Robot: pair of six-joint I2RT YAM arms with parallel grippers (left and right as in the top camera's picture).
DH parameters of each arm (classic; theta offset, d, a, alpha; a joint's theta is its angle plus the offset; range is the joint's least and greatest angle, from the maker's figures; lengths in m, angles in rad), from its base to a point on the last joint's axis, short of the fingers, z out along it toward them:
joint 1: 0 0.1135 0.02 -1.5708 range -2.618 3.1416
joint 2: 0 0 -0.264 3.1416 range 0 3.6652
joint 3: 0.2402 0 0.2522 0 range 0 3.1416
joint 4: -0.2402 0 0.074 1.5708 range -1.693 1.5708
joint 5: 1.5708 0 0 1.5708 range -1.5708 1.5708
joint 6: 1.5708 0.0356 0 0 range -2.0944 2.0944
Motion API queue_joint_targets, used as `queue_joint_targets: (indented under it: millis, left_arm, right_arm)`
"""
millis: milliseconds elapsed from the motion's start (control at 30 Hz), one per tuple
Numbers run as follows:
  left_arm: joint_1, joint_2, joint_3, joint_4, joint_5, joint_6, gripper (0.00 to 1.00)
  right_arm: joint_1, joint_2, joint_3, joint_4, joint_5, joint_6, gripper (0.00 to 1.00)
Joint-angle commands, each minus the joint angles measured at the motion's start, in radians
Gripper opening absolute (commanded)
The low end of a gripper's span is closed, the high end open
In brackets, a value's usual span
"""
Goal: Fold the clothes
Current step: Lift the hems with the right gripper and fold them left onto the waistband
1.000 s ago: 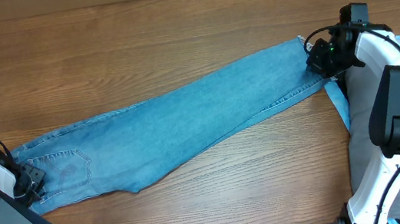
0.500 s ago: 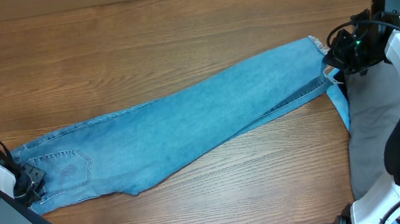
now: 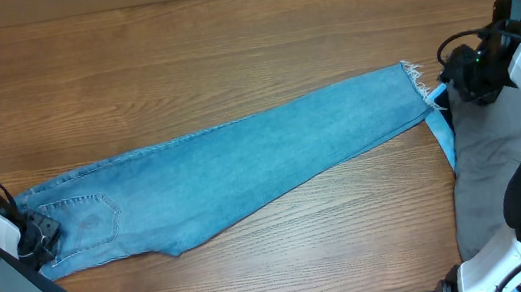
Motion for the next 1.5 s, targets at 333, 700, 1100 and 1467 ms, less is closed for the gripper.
queue_joint_targets:
  millis: [333, 700, 1100, 1467]
  left_arm:
    - [0.008, 0.02, -0.01, -0.007, 0.259, 0.18, 0.63]
    - [0.003, -0.17, 0.21, -0.282, 0.391, 0.242, 0.83]
    - [0.003, -0.427, 0.462, -0.48, 0.455, 0.249, 1.0]
    - [0.003, -0.518, 0.512, -0.557, 0.573, 0.251, 1.0]
  right_arm:
    - [0.008, 0.07, -0.118, 0.361, -0.137, -0.169, 0.66]
    - [0.029, 0.209, -0.118, 0.319, -0.3, -0.261, 0.58]
    - [0.016, 0.183, -0.008, 0.1, -0.346, -0.315, 0.04]
    - [-0.054, -0.009, 0.376, -0.194, -0.303, -0.262, 0.04]
